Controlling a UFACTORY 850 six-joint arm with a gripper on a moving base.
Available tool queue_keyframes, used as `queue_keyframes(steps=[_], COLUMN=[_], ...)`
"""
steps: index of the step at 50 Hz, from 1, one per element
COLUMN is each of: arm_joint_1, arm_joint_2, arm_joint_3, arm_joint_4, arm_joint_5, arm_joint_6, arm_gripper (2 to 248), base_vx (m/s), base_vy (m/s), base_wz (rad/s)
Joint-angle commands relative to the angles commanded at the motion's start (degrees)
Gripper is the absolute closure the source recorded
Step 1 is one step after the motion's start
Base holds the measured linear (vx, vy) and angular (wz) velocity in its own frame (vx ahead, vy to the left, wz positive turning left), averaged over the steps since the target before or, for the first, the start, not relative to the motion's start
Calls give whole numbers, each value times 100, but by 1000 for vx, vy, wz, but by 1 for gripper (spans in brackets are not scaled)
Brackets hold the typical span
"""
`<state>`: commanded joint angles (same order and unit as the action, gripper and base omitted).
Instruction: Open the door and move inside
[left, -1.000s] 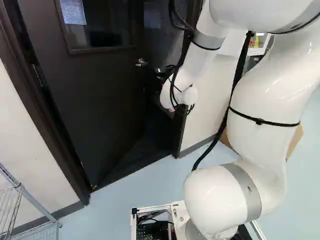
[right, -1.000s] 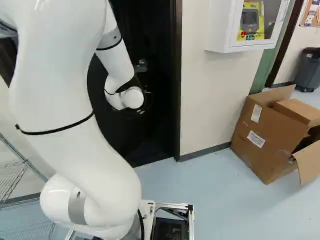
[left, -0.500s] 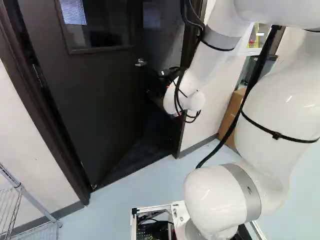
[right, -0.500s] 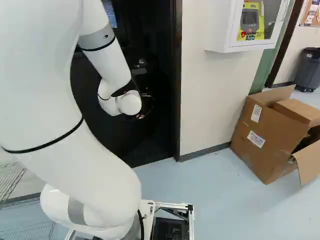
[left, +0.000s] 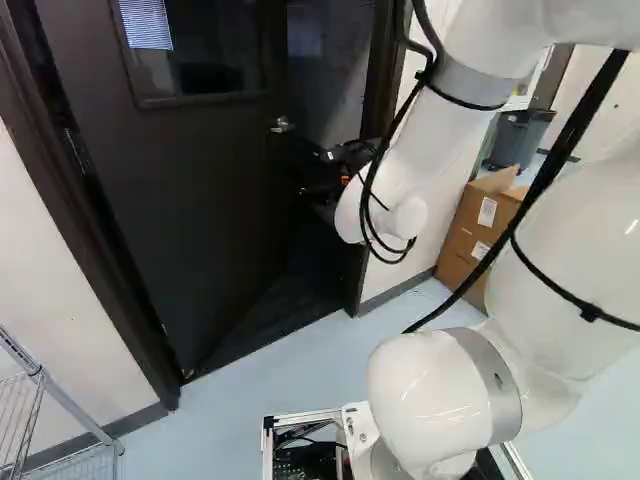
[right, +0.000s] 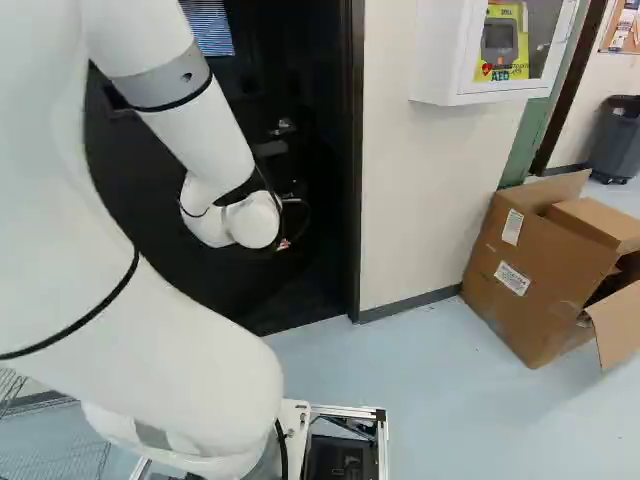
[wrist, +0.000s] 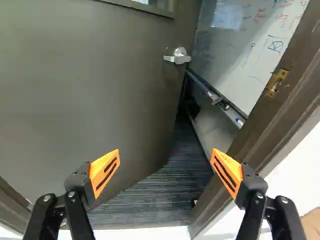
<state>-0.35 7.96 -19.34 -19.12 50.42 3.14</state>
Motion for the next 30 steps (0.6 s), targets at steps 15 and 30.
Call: queue_keyframes(steps=[15, 30], arm_joint_1=[-181, -188], arm_joint_2=[75, 76], arm_joint_3=[70, 71], arm_joint_4=[30, 30], arm_joint_5=[0, 0], arm_joint_6=[-1, -1], arm_gripper=[3, 3], base_vx=[0, 0], base_vy=[0, 0], base_wz=[0, 0])
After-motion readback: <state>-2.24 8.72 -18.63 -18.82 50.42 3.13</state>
